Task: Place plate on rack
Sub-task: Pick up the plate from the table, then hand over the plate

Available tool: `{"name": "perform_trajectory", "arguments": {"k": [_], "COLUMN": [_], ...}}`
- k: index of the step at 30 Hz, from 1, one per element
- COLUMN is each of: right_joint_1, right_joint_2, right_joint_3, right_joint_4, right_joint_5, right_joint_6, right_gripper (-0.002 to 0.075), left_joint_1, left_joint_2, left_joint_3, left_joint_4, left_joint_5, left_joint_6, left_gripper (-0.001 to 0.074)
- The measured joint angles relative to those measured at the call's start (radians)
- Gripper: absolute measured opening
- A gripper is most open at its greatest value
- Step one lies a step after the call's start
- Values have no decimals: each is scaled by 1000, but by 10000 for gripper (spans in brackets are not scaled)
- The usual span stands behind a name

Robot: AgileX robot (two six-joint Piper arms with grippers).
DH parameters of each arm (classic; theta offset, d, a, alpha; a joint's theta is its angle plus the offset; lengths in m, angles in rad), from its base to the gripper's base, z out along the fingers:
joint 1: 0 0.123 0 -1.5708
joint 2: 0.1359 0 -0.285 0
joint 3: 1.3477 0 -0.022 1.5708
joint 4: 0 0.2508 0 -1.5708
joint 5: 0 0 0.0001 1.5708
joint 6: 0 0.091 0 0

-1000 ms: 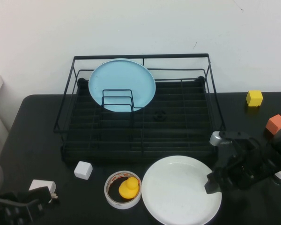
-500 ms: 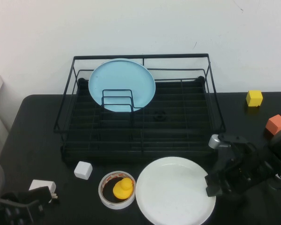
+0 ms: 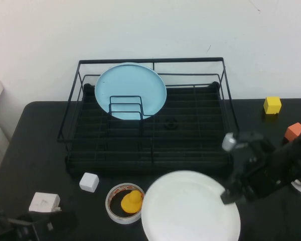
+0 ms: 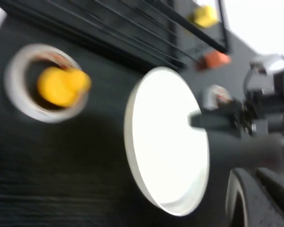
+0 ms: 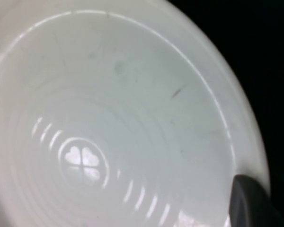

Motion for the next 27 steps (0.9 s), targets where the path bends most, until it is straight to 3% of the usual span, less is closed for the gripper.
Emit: {"name": "perform_trajectory", "arguments": {"k": [8,12,16,21,24,27], "right_joint_1": [0,3,38,106,145,172], "right_joint_2": [-327,-472,-539,-528,-522,-521], "right_joint_3": [6,8,8,10,12,12], "right_joint_4": [-15,-15,-15,-16,-14,18], "right_joint_5": [74,87,90,85,61,49], "right_joint_6": [-9,13,21,35,46,46], "right_gripper": [12,12,12,12,12,12], "left_joint_1": [0,0,0,0,0,0], "left_joint_2": [0,0,0,0,0,0], "left_joint_3": [0,0,0,0,0,0], "left_joint_4": [-193,-221,-247,-329,-370,-389], "left_joint_5": [174,172,161,156,146,129], "left_joint_6": [107,158,204,304,376,429], "left_gripper": [-2,27,188,498,552,549]}}
